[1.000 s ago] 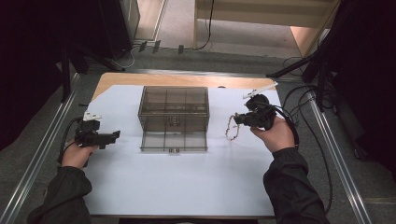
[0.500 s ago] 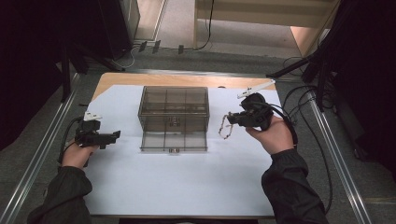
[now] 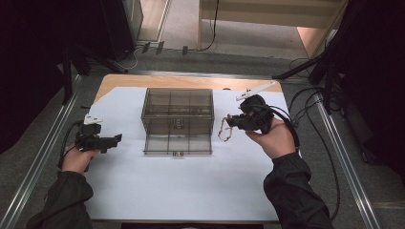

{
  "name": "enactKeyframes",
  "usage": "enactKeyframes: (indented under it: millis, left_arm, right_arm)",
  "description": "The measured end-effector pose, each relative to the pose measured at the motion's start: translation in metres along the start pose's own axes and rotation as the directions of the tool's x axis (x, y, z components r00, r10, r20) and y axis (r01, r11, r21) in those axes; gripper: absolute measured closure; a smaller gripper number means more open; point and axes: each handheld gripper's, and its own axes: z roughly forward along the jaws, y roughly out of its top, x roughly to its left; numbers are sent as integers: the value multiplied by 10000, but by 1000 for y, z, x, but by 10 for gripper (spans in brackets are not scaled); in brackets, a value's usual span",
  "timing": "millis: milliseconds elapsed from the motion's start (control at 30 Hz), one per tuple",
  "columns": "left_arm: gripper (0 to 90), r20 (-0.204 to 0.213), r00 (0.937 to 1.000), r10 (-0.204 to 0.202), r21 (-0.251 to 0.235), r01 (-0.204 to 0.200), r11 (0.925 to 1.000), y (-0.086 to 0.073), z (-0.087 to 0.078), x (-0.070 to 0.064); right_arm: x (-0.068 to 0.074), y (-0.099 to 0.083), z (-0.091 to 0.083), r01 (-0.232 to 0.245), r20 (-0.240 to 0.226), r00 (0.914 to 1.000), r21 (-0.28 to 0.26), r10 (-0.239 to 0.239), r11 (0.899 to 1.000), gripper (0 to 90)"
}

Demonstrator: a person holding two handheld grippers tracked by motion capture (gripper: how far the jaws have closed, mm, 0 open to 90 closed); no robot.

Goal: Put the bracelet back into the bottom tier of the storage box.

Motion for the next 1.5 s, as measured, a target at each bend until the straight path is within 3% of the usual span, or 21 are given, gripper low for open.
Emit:
enactKeyframes:
  millis: [1033,1067,1500]
  left_arm:
    - [143,-162,9997,-160,15,160,9999,-8,-6,4]
    - [143,-166,9997,-166,10,166,9999,-8,-6,5]
    - [143,-166,9997,-183,11,183,9998,-8,-7,5]
  right_arm:
    - [26,19,19,676,-322,9972,-27,-677,9977,865]
    - [28,20,20,684,-318,9971,-248,-692,9974,865]
    - [39,20,46,1045,-504,9933,168,-1036,9944,864]
